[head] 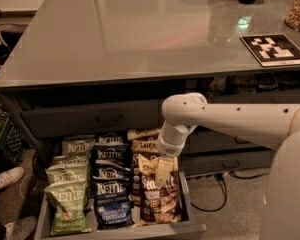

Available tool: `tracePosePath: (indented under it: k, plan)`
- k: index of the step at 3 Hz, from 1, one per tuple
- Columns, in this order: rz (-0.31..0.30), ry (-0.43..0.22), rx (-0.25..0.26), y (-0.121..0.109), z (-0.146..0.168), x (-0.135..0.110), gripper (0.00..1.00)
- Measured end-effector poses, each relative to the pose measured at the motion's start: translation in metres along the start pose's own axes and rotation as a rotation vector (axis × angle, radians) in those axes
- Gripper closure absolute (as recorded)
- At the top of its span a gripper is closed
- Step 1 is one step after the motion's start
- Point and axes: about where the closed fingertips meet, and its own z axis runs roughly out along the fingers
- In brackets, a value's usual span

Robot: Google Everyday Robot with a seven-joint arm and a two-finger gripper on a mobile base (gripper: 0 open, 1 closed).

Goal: Pick brown chip bag from middle drawer and place on counter

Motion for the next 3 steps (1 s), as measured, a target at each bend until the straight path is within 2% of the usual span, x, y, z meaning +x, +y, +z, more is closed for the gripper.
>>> tracePosePath:
  k: [2, 3]
  plan:
    - [0.022, 0.021, -0.06, -0.007, 0.031, 0.007, 0.11]
    - [0.031, 0.028, -0.058, -0.005, 0.044, 0.013, 0.26]
